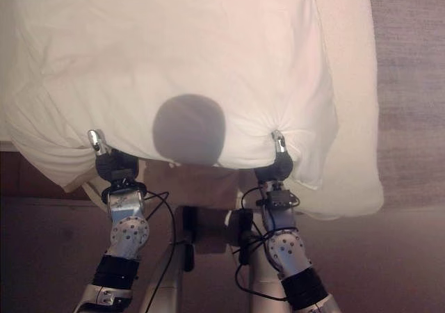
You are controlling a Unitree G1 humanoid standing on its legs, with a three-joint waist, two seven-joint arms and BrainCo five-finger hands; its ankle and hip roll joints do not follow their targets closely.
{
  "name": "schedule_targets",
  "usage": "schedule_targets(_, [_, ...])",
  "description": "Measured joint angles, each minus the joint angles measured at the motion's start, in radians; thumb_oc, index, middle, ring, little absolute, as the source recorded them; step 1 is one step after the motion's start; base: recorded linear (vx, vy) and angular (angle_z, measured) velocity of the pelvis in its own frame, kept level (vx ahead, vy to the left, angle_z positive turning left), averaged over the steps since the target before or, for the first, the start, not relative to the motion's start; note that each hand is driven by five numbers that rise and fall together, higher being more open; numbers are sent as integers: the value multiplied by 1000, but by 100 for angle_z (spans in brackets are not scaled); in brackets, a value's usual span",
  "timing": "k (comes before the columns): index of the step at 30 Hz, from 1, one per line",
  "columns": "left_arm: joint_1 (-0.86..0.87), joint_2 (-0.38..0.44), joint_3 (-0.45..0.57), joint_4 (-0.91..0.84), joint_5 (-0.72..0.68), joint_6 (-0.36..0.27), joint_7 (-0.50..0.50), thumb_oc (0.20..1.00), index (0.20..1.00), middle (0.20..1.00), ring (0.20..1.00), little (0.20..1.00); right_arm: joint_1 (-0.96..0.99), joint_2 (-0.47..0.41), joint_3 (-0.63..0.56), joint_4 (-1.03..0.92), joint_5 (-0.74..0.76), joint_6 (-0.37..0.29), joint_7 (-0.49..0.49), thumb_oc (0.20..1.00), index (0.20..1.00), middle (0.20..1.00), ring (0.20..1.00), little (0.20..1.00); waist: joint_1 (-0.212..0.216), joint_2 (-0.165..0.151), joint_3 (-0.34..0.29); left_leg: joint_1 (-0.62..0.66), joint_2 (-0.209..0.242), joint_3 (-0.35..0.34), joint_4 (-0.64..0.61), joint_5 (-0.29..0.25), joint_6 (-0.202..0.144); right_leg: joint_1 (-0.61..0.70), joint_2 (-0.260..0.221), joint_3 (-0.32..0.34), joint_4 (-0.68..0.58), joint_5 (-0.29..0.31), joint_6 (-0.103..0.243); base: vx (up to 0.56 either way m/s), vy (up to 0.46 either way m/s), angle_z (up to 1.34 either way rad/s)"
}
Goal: Make the bed
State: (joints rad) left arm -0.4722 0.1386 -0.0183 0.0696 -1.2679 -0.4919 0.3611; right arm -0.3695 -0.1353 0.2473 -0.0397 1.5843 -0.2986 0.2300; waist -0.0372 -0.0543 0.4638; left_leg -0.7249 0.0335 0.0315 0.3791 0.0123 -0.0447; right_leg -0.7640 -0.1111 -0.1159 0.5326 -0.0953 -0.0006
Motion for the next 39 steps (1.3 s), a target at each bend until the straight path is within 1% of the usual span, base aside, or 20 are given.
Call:
schedule_targets(5, [-41,1,2,1,2,2,88,1000,1000,1000,1000,1000,1,-1,0,0,0,1,-27,200,200,200,200,200,0,15,9,1,0,0,2,0,0,0,-1,1,4,0,0,0,0,0])
schedule_targets(6, [-44,0,2,1,6,2,103,768,768,768,768,768,0,-2,1,0,0,1,-33,200,200,200,200,200,0,17,10,1,0,0,2,0,0,-1,-1,2,5,0,0,0,0,0])
schedule_targets(7, [-44,-1,2,1,21,2,110,580,580,580,580,580,1,-3,1,0,0,1,-38,200,200,200,200,200,0,17,10,1,0,1,1,0,0,-2,-1,2,5,0,0,0,0,0])
schedule_targets(8, [-44,-3,2,1,31,2,115,492,492,492,492,492,1,-3,1,0,0,1,-41,200,200,200,200,200,0,17,10,2,1,2,1,0,0,-2,-1,3,5,0,0,0,0,0])
schedule_targets(9, [-44,-4,3,1,35,2,121,200,200,200,200,200,0,-3,1,0,0,1,-45,200,200,200,200,200,0,17,10,2,1,6,1,0,0,-2,-1,3,5,0,0,0,0,0])
schedule_targets(13, [-38,-3,45,30,35,0,126,200,200,200,200,200,1,-3,6,0,-1,3,-47,200,200,200,200,200,2,17,10,14,0,17,-8,1,1,-2,0,17,6,0,0,22,-20,-6])
schedule_targets(16, [-35,-5,47,45,34,-7,122,200,200,200,200,200,2,-4,11,0,-2,6,-48,200,200,200,200,200,1,18,10,28,-2,21,-30,8,2,1,-1,22,1,0,0,41,-57,-3])
schedule_targets(22, [2,-17,51,74,28,-24,90,200,200,200,200,200,30,-3,35,16,-3,7,-63,200,200,200,200,200,3,26,15,131,-3,22,-136,45,-9,70,6,22,-34,0,-1,50,-110,1])
schedule_targets(25, [26,-63,79,75,28,-25,84,200,200,200,200,200,37,-5,34,49,-24,8,-65,200,200,200,200,200,3,29,14,188,-1,19,-190,66,-19,108,11,19,-43,-8,-1,25,-166,3])
schedule_targets(27, [34,-74,83,75,29,-25,82,200,200,200,200,200,44,-8,34,55,-26,7,-66,200,200,200,200,200,11,32,13,199,1,7,-205,76,-27,117,16,7,-39,-16,-5,11,-134,14])
schedule_targets(28, [39,-85,86,77,29,-24,82,200,200,200,200,200,49,-10,27,61,-35,7,-68,200,200,200,200,200,21,32,13,207,1,-13,-206,79,-35,120,14,2,-26,-26,-11,18,-72,20])
schedule_targets(29, [36,-99,86,80,31,-24,82,200,200,200,200,200,62,-20,20,78,-43,7,-72,200,200,200,200,200,30,32,13,222,-3,-50,-210,83,-47,127,14,3,-5,-41,-24,20,-65,18])
schedule_targets(31, [41,-99,86,80,32,-24,83,200,200,200,200,200,60,-25,20,98,-44,7,-78,200,200,200,200,200,34,31,13,242,-6,-69,-222,82,-59,133,12,3,16,-60,-27,1,11,17])
schedule_targets(32, [48,-102,90,80,36,-24,84,200,200,200,200,200,59,-28,20,106,-44,8,-80,200,200,200,200,200,31,31,12,252,6,-77,-243,89,-70,134,13,18,40,-69,-41,8,154,26])
schedule_targets(33, [47,-101,90,79,38,-24,86,200,200,200,200,200,58,-28,20,110,-44,8,-81,200,200,200,200,200,32,28,13,255,18,-68,-244,87,-69,132,10,21,43,-74,-49,12,241,22])
schedule_targets(34, [45,-98,89,80,40,-24,93,200,200,200,200,200,53,-27,20,118,-46,8,-85,200,200,200,200,200,33,19,15,245,35,-87,-215,64,-76,132,7,30,42,-71,-53,30,316,-5])
schedule_targets(35, [32,-88,90,80,44,-24,104,200,200,200,200,200,48,-22,19,129,-53,8,-95,200,200,200,200,200,45,-2,12,246,92,-170,-159,32,-96,127,7,38,41,-62,-46,24,374,-10])
schedule_targets(36, [28,-110,90,89,69,-26,116,200,200,200,200,200,56,-26,5,130,-63,7,-98,200,200,200,200,200,46,-6,11,273,176,-197,-186,24,-116,125,11,51,56,-63,-39,14,447,-11])
schedule_targets(38, [21,-128,89,113,78,-29,120,200,200,200,200,200,56,-28,-8,144,-63,6,-104,200,200,200,200,200,45,-5,11,318,237,-210,-249,16,-130,123,11,70,67,-65,-23,-49,461,-10])
schedule_targets(39, [16,-137,89,126,77,-35,120,200,200,200,200,200,57,-29,-13,154,-63,6,-109,200,200,200,200,200,45,-4,9,329,246,-215,-266,8,-142,120,14,79,61,-55,-4,-98,446,-22])
